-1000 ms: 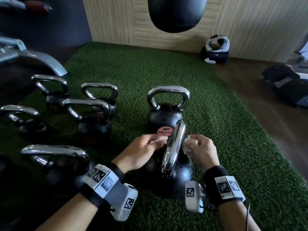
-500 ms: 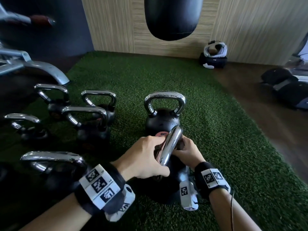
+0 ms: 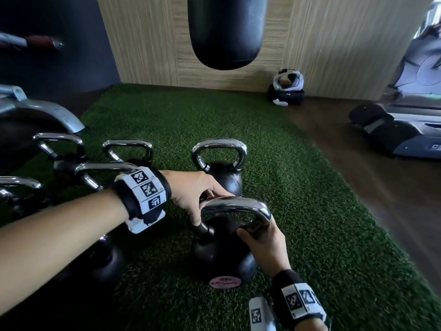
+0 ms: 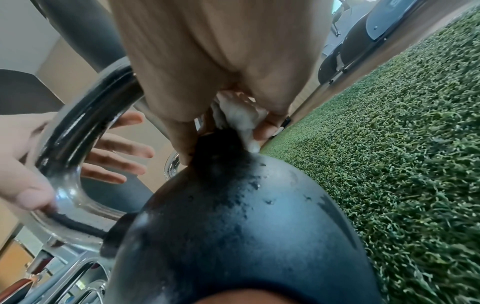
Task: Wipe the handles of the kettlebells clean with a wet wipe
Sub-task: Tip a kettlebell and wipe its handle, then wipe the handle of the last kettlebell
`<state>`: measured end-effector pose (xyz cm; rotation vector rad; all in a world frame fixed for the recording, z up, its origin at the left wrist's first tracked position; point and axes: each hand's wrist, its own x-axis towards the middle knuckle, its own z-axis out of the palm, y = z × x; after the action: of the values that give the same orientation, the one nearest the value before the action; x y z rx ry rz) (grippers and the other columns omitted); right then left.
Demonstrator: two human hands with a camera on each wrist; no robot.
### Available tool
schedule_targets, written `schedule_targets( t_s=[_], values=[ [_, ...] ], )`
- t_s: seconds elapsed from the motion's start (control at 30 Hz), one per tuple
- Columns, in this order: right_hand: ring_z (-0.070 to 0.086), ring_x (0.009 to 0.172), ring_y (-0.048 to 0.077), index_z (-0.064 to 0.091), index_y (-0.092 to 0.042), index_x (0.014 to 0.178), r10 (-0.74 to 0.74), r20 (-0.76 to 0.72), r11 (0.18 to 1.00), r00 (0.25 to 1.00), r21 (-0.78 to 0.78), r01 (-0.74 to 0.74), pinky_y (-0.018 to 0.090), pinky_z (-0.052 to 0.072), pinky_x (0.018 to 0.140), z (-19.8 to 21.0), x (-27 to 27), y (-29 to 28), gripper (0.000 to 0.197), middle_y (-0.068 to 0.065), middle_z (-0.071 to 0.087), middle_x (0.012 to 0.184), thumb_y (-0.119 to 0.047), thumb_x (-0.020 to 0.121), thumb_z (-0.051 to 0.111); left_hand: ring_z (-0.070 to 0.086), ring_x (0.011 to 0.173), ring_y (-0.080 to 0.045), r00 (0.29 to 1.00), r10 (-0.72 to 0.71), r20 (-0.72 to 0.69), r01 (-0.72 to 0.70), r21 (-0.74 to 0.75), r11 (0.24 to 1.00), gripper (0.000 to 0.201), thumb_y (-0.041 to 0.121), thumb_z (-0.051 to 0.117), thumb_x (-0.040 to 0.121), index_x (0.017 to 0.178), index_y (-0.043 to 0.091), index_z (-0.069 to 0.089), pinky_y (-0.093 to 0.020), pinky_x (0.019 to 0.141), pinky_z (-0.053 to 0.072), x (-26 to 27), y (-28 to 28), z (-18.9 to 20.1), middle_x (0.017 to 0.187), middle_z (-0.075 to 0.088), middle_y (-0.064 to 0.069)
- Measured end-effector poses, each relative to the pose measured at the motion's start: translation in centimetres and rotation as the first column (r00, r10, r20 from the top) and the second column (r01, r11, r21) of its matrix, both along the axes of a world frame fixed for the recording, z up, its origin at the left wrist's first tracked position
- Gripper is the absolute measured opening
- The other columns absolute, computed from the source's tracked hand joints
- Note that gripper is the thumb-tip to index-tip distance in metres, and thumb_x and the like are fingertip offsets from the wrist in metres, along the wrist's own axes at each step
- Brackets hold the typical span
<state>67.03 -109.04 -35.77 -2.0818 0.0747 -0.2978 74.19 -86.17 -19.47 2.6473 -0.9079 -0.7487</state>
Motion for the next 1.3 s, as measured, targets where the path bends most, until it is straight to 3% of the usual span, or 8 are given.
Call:
schedule_targets(
  t_s=[0.17,0.3,0.4,0.5,0.6,0.77,1.03,1.3],
  values=[
    [0.065,0.093,0.01,0.059,-0.033,0.115,0.059,-0.074,0.998,0.996,0.032,-0.057,0.024,0.047,0.08,-0.3,0.0,-0.6,0.055,-0.017,0.068,0.096,-0.031,0.071,0.092,0.064,0.087,0.015,1.0,-0.011,0.012,0.011,-0.034,0.999,0.1,0.016,0.09,0.067,0.148,0.049,0.044,-0.015,0.089,0.05,-0.4,0.4,-0.2,0.112,0.075,0.015],
    [0.073,0.096,0.021,0.065,-0.042,0.119,0.365,-0.202,0.931,0.909,0.066,-0.359,0.047,0.059,0.091,0.8,1.0,-4.6,0.056,0.001,0.078,0.105,-0.019,0.073,0.085,0.059,0.118,0.009,0.992,-0.005,-0.127,0.005,-0.005,1.0,0.096,0.021,0.094,0.07,0.149,0.047,0.045,-0.006,0.093,0.039,1.5,2.4,-0.1,0.128,0.066,0.026],
    [0.067,0.073,0.014,0.073,-0.039,0.1,0.363,-0.206,0.927,0.909,-0.019,-0.374,0.037,0.056,0.069,3.4,2.9,-7.1,0.041,-0.001,0.077,0.088,-0.001,0.085,0.074,0.053,0.133,-0.005,0.967,0.129,-0.219,-0.127,0.023,0.992,0.101,0.009,0.09,0.075,0.155,0.042,0.036,-0.019,0.101,0.044,4.1,4.7,-0.8,0.147,0.054,0.017],
    [0.074,0.084,0.019,0.074,-0.043,0.107,0.334,-0.145,0.941,0.931,0.001,-0.338,0.039,0.061,0.076,6.9,6.1,-7.6,0.043,-0.007,0.079,0.099,-0.009,0.082,0.084,0.057,0.125,-0.01,0.939,0.322,-0.122,-0.319,0.049,0.947,0.084,0.003,0.082,0.081,0.151,0.031,0.045,-0.025,0.102,0.048,7.4,5.7,-3.1,0.144,0.058,0.006],
    [0.073,0.102,0.022,0.075,-0.038,0.115,0.39,-0.104,0.92,0.915,0.096,-0.381,0.035,0.058,0.09,10.5,9.3,-6.1,0.05,-0.001,0.078,0.11,-0.014,0.073,0.088,0.063,0.12,-0.014,0.832,0.555,0.005,-0.555,0.019,0.832,0.067,0.025,0.085,0.079,0.141,0.023,0.059,-0.028,0.106,0.048,11.1,6.2,-7.3,0.136,0.066,0.002],
    [0.073,0.101,0.018,0.073,-0.014,0.121,0.517,-0.056,0.818,0.854,0.326,-0.473,0.026,0.056,0.087,13.7,14.7,-2.5,0.047,0.008,0.078,0.114,-0.007,0.075,0.067,0.052,0.138,-0.02,0.68,0.733,-0.017,-0.73,-0.113,0.674,0.098,0.056,0.081,0.073,0.154,0.019,0.041,-0.032,0.114,0.04,14.9,7.2,-12.6,0.154,0.051,-0.002],
    [0.075,0.103,0.014,0.077,-0.029,0.115,0.407,-0.009,0.911,0.914,0.076,-0.405,0.033,0.058,0.095,15.3,21.1,0.0,0.04,-0.007,0.079,0.113,-0.004,0.084,0.081,0.051,0.136,-0.014,0.642,0.74,-0.199,-0.747,-0.377,0.547,0.092,0.061,0.085,0.068,0.147,0.035,0.047,-0.03,0.111,0.039,16.3,6.6,-14.7,0.148,0.052,0.01],
    [0.072,0.094,0.005,0.08,-0.028,0.107,0.283,0.096,0.942,0.954,-0.215,-0.258,0.03,0.061,0.086,16.2,23.7,4.1,0.031,-0.014,0.071,0.107,-0.023,0.078,0.089,0.069,0.097,0.007,0.646,0.665,-0.375,-0.731,-0.554,0.398,0.05,0.058,0.092,0.06,0.105,0.046,0.072,-0.025,0.097,0.053,17.9,3.4,-15.4,0.102,0.076,0.022]
  ],
)
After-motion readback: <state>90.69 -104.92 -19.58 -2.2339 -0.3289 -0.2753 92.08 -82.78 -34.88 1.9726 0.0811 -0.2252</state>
